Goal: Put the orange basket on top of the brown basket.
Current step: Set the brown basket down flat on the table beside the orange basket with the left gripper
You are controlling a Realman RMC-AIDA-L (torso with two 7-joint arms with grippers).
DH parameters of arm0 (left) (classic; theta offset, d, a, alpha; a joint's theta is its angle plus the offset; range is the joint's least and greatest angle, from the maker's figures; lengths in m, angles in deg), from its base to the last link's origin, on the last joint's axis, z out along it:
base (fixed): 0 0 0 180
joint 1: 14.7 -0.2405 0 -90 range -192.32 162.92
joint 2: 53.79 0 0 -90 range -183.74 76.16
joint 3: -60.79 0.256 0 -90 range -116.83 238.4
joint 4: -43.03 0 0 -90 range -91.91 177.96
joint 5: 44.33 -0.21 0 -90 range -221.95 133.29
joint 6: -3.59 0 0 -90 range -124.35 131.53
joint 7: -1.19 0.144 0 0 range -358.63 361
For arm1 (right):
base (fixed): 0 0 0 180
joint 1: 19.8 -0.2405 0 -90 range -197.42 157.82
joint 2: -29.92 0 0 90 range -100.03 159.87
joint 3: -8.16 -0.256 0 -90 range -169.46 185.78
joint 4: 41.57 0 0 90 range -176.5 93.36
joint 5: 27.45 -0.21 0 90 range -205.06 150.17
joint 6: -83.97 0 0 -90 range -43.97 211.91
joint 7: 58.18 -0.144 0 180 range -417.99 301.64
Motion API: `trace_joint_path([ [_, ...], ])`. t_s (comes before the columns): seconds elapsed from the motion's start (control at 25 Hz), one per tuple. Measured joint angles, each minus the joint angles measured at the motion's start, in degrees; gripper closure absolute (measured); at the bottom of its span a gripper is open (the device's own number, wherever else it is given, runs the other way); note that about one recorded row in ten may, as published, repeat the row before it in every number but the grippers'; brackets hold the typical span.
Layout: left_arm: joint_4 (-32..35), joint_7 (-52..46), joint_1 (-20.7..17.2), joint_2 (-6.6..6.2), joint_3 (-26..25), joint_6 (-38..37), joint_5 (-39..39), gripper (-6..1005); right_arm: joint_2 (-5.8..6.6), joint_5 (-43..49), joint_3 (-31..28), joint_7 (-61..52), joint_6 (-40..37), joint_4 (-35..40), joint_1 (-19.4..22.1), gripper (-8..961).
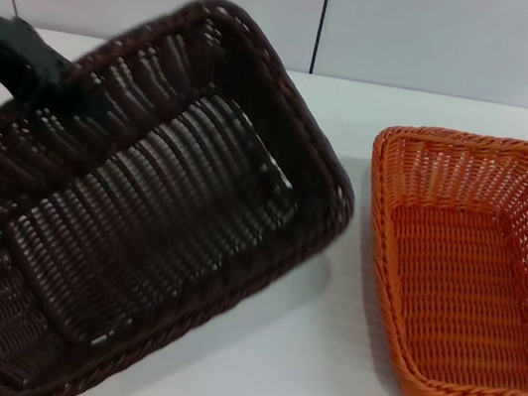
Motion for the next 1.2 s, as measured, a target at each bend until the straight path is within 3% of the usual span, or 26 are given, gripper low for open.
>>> trace_joint_path([
  [0.12, 1.4, 1.8, 0.4, 0.42, 0.3, -0.3, 0.0, 849, 0.0, 0.0, 0.0, 0.0, 0.0, 0.1, 0.3, 418],
  [0.2, 8.1, 9.3, 3.0, 1.96, 0.4, -1.9, 0.2, 849, 0.0, 0.0, 0.0, 0.0, -0.1, 0.4, 0.5, 418],
  [0.28, 8.1, 9.3, 3.0, 1.96, 0.4, -1.9, 0.2, 849, -0.08, 0.0, 0.0, 0.0, -0.2, 0.5, 0.5, 418],
  [0.64, 11.8, 14.2, 4.4, 5.12, 3.8, -9.5, -0.7, 849, -0.05, 0.0, 0.5, 0.0, 0.0, 0.5, 0.5, 418],
  [1.0, 13.5, 17.1, 3.6, 5.32, 3.6, -9.1, -1.3, 849, -0.36, 0.1, 0.5, -0.1, -0.1, 0.6, 0.6, 418],
  [1.12, 13.3, 18.1, 3.0, 6.75, 2.9, -9.8, -0.7, 849, -0.41, 0.1, 0.5, -0.1, -0.1, 0.6, 0.6, 418],
  [1.16, 12.6, 19.5, 2.4, 8.09, 2.6, -10.9, -0.1, 849, -0.42, 0.2, 0.5, -0.6, -0.1, 0.6, 0.6, 418],
  [1.2, 12.6, 19.5, 2.4, 8.09, 2.6, -10.9, -0.1, 849, -0.42, 0.2, 0.5, -0.6, -0.1, 0.6, 0.6, 418],
])
